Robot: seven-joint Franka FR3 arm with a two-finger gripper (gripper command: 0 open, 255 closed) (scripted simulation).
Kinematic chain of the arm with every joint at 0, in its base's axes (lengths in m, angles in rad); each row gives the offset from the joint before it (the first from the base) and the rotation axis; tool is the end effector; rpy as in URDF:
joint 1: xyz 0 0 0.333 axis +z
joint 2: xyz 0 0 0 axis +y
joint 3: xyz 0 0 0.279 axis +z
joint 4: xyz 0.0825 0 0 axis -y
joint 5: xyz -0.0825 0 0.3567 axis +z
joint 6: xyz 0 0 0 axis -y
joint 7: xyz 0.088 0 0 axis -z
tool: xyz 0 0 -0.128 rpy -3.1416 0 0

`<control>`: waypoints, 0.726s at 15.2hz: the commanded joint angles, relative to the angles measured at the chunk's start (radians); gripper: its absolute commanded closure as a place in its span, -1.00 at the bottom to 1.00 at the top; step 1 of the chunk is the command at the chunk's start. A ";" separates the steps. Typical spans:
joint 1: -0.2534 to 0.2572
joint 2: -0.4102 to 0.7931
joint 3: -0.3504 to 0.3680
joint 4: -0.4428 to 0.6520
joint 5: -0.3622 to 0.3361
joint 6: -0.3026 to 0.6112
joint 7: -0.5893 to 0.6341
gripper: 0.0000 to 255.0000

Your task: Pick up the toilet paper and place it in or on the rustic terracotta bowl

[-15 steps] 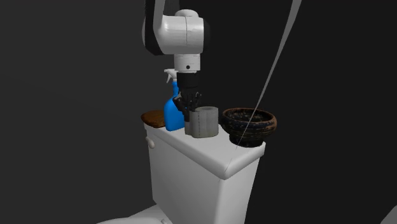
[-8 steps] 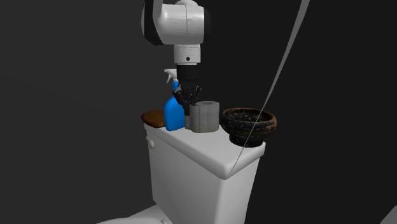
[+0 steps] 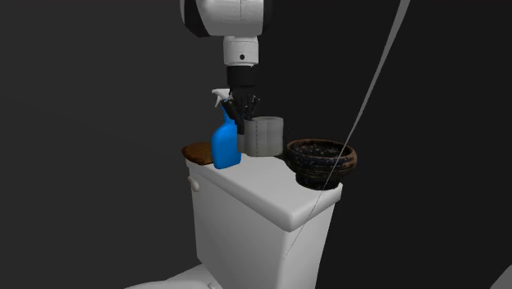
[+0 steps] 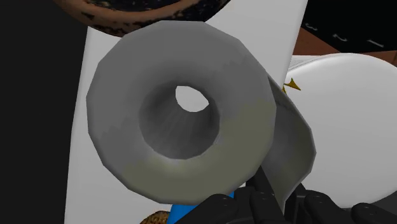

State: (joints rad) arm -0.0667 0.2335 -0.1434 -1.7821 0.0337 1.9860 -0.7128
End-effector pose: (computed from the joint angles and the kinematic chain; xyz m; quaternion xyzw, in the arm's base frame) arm 0.5748 -0.1160 0.3771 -0.9698 -0.2435 0.0127 0.0049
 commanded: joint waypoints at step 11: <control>0.000 -0.034 -0.002 0.117 -0.006 -0.150 0.004 1.00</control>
State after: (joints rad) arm -0.0666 0.2000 -0.1453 -1.6767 0.0274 1.8476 -0.7095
